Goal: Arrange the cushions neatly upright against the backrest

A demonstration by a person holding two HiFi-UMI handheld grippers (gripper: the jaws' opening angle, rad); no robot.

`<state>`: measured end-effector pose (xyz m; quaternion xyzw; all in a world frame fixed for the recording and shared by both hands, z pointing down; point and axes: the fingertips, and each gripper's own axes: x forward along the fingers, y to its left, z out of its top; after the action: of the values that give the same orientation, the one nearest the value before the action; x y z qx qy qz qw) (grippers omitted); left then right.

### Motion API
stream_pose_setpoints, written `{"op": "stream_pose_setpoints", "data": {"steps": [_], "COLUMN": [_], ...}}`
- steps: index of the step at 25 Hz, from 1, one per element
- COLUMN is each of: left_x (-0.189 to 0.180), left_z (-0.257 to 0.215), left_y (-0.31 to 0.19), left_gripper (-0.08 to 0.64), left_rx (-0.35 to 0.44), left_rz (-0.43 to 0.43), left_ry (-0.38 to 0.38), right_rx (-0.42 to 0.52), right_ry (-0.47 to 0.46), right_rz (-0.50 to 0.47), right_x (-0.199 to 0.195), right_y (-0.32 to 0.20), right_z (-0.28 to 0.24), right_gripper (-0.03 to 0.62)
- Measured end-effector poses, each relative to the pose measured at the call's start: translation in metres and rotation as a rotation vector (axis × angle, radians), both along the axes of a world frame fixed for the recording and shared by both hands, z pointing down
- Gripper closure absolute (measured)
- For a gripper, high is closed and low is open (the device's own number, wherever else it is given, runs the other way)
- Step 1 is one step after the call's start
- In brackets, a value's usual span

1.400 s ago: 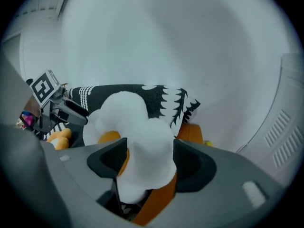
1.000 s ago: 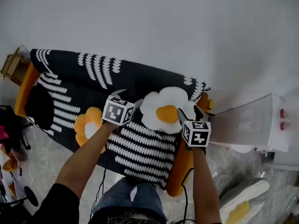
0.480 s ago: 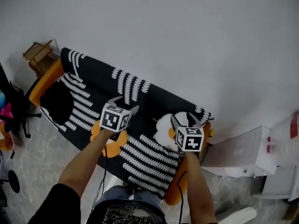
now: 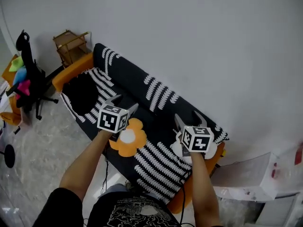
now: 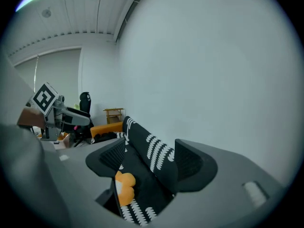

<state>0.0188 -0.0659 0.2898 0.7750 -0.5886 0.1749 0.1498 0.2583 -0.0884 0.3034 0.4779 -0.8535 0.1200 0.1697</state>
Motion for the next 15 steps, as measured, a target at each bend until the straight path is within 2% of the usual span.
{"op": "stream_pose_setpoints", "data": {"steps": [7,15], "left_x": [-0.062,-0.081], "left_z": [-0.003,0.013], "left_y": [0.031,0.040], "left_gripper": [0.247,0.247], "left_rx": [0.003,-0.035], "left_rz": [-0.118,-0.177], "left_ry": [0.007,-0.003], "right_rx": [-0.002,-0.049], "right_ry": [0.001,-0.001], "right_rz": [-0.142,-0.226], "right_x": [-0.076,-0.107], "right_y": [0.004,0.004], "right_z": [0.000,0.028], "right_gripper": [0.233,0.232]}}
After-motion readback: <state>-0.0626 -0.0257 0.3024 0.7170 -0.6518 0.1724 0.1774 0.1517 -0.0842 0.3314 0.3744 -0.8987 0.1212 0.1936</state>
